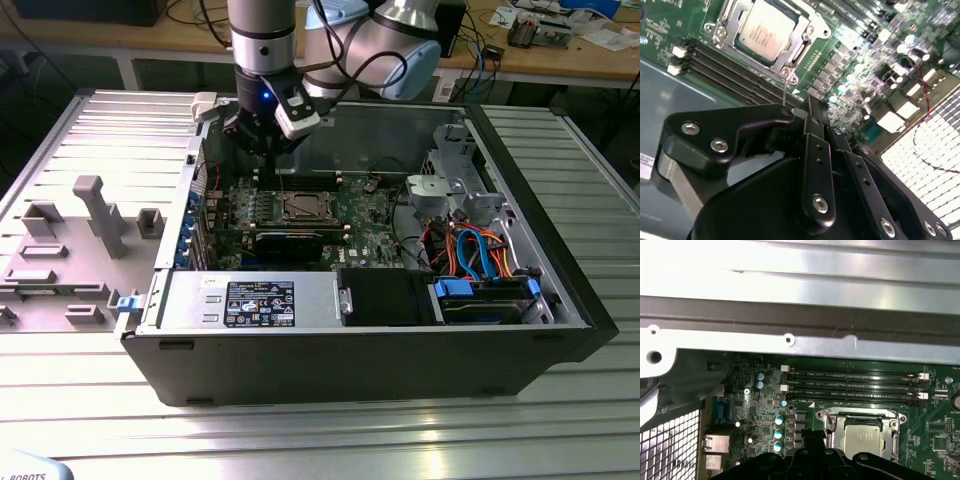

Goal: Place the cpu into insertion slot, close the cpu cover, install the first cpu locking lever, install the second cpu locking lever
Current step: 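Install the first cpu locking lever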

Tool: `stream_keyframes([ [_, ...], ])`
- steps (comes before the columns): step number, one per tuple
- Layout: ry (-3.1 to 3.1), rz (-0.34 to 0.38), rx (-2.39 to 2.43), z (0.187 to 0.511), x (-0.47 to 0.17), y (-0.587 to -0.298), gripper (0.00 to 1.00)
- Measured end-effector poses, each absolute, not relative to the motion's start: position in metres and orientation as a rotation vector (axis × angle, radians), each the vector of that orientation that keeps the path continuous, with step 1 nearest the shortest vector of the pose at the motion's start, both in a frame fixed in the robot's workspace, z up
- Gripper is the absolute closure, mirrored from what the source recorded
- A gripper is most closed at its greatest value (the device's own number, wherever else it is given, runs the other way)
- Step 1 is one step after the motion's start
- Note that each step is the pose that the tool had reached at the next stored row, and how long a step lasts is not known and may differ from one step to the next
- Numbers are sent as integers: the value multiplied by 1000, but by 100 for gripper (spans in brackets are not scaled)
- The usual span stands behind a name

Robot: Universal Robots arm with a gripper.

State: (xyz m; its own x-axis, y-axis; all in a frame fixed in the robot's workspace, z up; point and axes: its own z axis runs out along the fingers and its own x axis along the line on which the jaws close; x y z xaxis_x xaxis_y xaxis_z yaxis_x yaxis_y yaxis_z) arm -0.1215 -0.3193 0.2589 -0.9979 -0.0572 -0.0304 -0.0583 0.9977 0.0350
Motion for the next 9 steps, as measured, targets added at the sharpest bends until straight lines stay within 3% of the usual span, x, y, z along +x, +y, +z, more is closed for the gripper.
stream_keyframes([
  [9,3094,55,-91,259,-121,-309,89],
])
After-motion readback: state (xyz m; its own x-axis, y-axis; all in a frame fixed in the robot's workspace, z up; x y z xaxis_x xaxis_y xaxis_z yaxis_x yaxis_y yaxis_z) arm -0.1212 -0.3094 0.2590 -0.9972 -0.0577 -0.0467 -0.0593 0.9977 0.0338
